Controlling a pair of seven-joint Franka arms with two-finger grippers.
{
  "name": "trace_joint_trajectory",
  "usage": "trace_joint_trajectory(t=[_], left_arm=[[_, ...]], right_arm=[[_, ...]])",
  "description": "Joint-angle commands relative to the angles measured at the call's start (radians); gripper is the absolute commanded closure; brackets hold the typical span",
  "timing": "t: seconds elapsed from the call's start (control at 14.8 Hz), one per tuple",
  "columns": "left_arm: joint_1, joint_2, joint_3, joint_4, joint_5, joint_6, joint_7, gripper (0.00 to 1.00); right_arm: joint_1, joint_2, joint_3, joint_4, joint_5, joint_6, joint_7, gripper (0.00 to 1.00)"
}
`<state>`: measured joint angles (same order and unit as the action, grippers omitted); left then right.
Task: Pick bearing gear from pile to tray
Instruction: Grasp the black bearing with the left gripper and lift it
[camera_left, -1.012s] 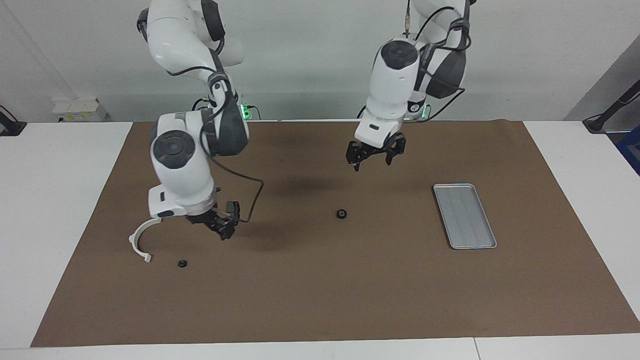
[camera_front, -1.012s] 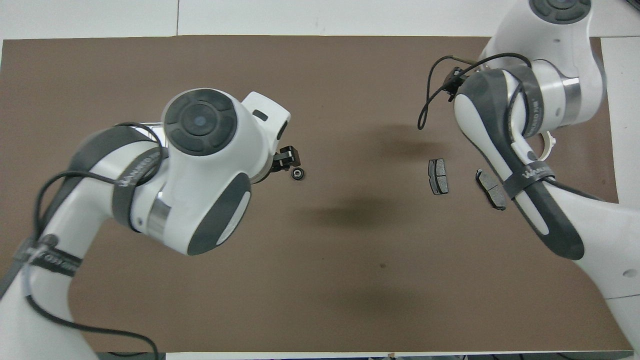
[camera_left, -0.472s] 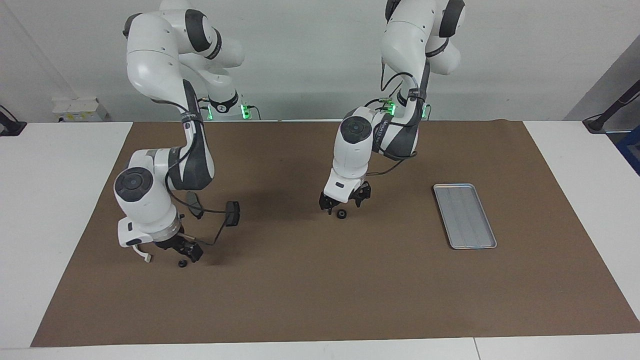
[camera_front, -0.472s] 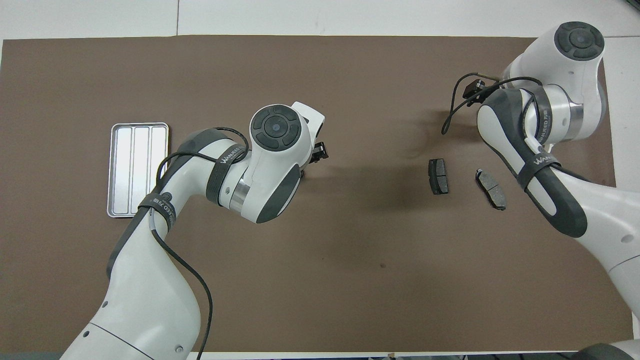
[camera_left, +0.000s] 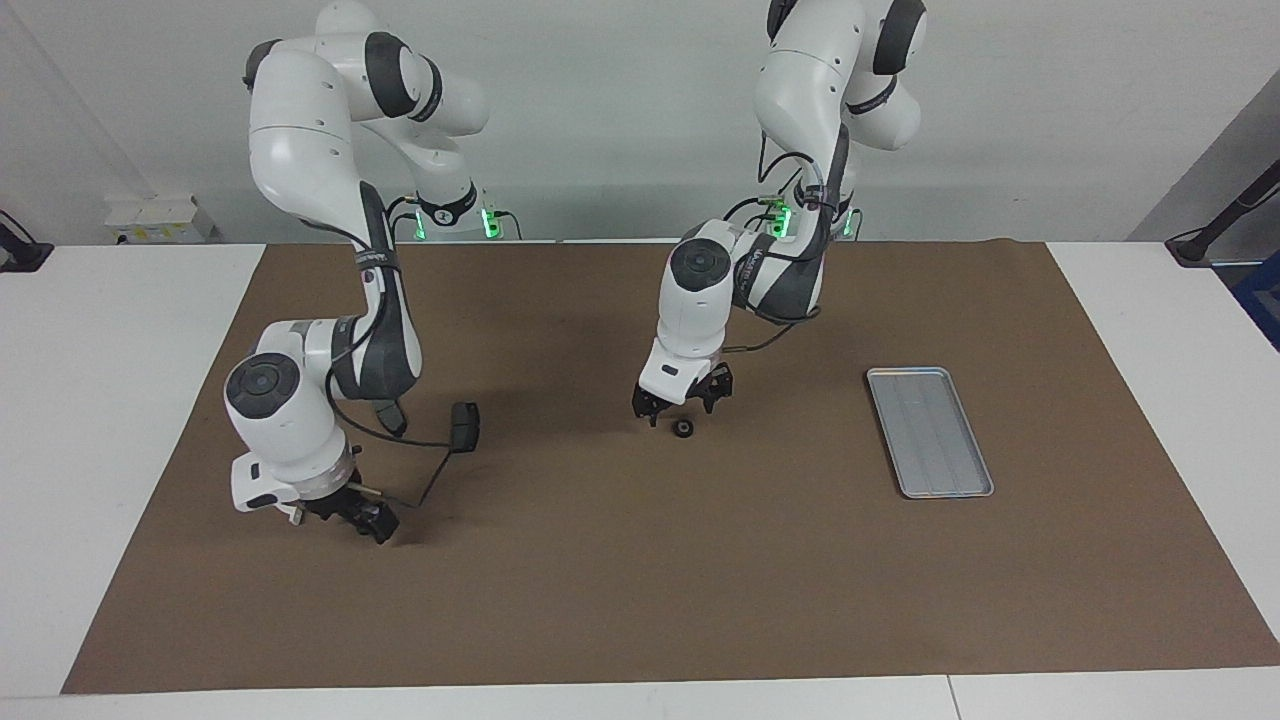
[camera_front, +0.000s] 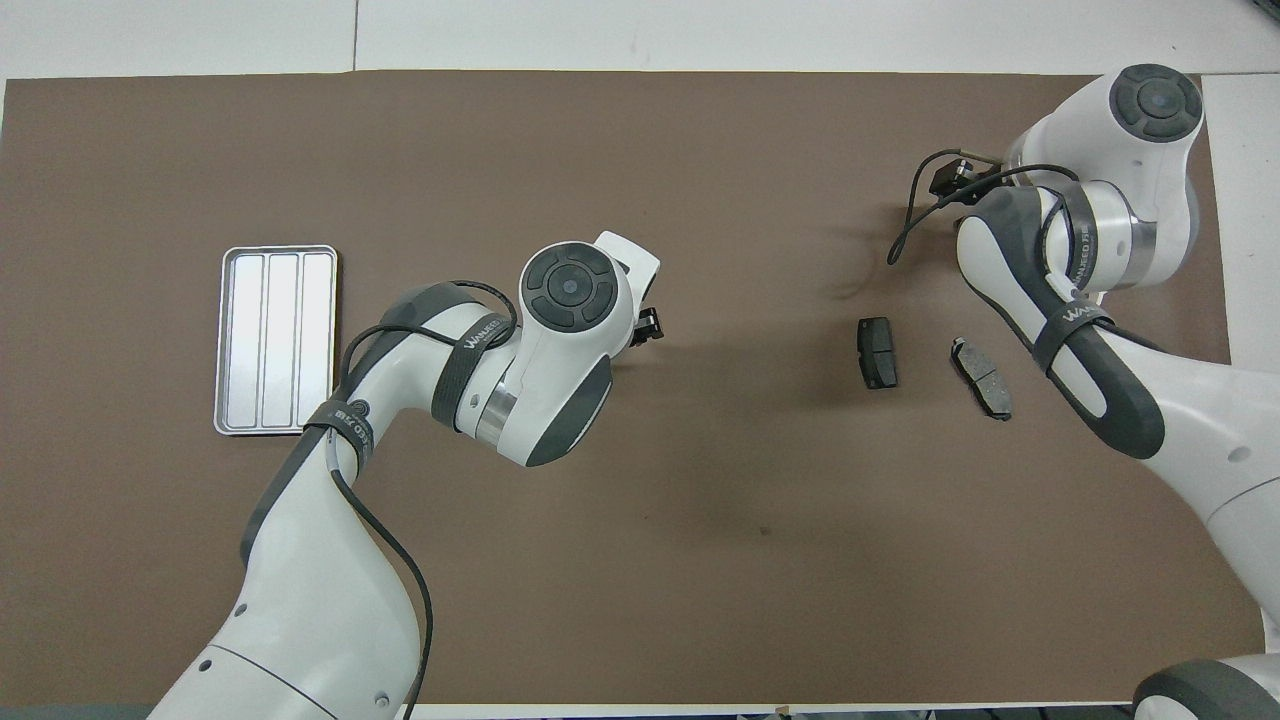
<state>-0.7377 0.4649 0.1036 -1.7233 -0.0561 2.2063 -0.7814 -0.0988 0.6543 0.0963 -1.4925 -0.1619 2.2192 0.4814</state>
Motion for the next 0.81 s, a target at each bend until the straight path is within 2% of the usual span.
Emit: trace_joint_trajectory(t=[0.0, 0.2, 0.47, 0.54, 0.61, 0.67, 0.74], left_arm=[[-0.019, -0.026, 0.018, -0.068, -0.011, 0.058, -0.009, 0.0], [-0.019, -0.037, 0.019, -0.123, -0.008, 0.124, -0.006, 0.0], [-0.017, -0.045, 0.019, -0.157, -0.008, 0.161, -0.001, 0.0], [-0.017, -0.048, 0.019, -0.159, -0.008, 0.161, -0.002, 0.03], [-0.017, -0.048, 0.019, -0.157, -0.008, 0.161, -0.002, 0.18], [-0.017, -0.046, 0.019, -0.154, -0.008, 0.162, -0.002, 0.52], [-0.015, -0.046, 0.019, -0.15, -0.01, 0.164, -0.005, 0.96]], right_arm=[[-0.013, 0.007, 0.017, -0.005, -0.015, 0.022, -0.012, 0.06], [-0.012, 0.007, 0.017, -0.014, -0.008, 0.022, -0.007, 0.13], [-0.015, 0.007, 0.019, -0.025, -0.007, 0.022, -0.007, 0.34], [-0.015, 0.005, 0.019, -0.029, -0.007, 0.023, -0.007, 0.39], [-0.015, 0.005, 0.019, -0.029, -0.007, 0.024, -0.007, 0.47], [-0.015, 0.005, 0.019, -0.029, -0.007, 0.024, -0.007, 0.59], [-0.015, 0.005, 0.019, -0.029, -0.007, 0.022, -0.007, 0.76]])
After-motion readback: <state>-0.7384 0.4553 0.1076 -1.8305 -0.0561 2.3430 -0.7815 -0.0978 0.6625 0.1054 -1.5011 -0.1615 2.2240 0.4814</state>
